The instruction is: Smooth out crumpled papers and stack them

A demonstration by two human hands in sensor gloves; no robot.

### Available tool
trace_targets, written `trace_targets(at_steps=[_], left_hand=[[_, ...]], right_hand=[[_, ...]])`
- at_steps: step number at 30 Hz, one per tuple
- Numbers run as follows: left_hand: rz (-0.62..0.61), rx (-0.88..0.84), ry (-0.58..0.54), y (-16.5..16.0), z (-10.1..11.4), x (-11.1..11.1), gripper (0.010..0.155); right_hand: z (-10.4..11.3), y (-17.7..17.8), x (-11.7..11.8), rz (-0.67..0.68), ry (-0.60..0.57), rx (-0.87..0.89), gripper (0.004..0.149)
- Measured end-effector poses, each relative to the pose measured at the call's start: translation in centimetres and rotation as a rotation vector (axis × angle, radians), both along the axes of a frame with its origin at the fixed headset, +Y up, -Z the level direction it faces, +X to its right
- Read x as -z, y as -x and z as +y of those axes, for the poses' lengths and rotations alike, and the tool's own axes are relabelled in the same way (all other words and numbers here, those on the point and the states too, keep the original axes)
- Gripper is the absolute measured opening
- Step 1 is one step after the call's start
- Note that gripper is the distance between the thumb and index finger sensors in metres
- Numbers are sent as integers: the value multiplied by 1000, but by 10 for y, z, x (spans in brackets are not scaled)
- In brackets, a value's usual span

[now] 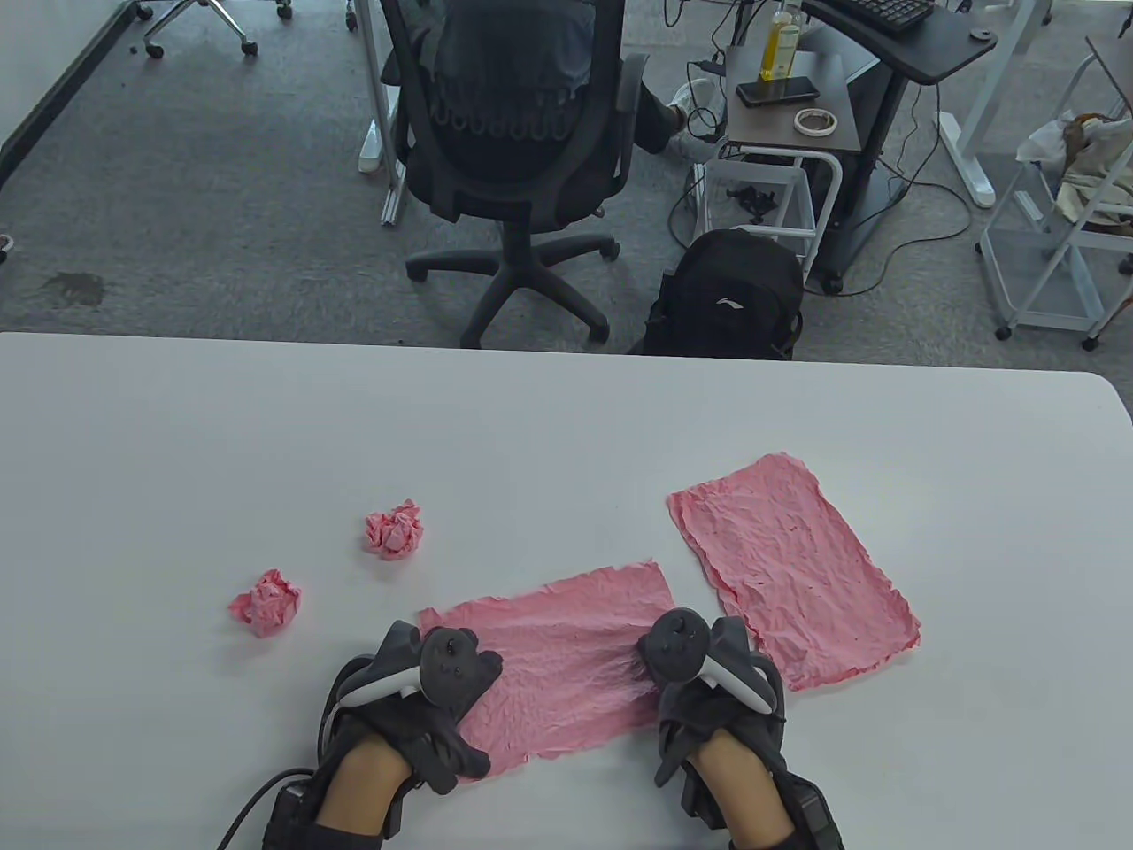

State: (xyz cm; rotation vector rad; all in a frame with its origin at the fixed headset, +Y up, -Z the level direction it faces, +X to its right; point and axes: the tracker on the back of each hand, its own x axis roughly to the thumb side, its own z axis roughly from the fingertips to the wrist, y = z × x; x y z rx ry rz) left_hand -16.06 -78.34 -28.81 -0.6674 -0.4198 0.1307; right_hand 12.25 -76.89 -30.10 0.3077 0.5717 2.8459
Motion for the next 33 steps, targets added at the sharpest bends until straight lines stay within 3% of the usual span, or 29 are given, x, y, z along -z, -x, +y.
trace_targets(at_steps=[4, 6, 8, 11, 12, 14, 17, 20, 22, 26, 29, 32, 33], left_hand=[[-48, -1, 9, -6, 0, -2, 107], [-76, -6, 12, -10, 0, -2, 107], [-96, -6, 12, -13, 0, -3, 107], [-85, -23, 16, -11, -1, -3, 106], [-85, -23, 18, -11, -1, -3, 107], [-88, -19, 14, -11, -1, -4, 106], [-81, -30, 22, -11, -2, -4, 106], [-84, -20, 14, -11, -1, -4, 106], [-68, -6, 12, -10, -1, -4, 107], [-61, 2, 2, -8, -1, 0, 107], [-43, -18, 4, -5, -2, 0, 107], [-39, -9, 3, -5, -2, -1, 107], [-34, -12, 3, -4, -3, -1, 107]], right_hand=[[16, 31, -8, 164, -190, 92, 59], [10, 53, -7, 245, -164, 111, 58], [-3, 69, 0, 272, -54, 58, 59], [-21, 54, 16, 211, 123, 4, 61], [-22, 44, 21, 189, 131, 83, 62], [-20, 19, 29, -15, 97, 116, 62], [-21, -10, 36, -90, 124, 158, 61], [-17, -17, 37, -119, 91, 130, 61], [-12, -9, 32, -58, 3, 91, 62], [7, 48, 0, 274, -132, 138, 64], [-1, 98, -25, 485, -75, 81, 64], [-18, 100, -25, 457, 40, -29, 63], [-18, 88, -19, 458, 73, 56, 63]])
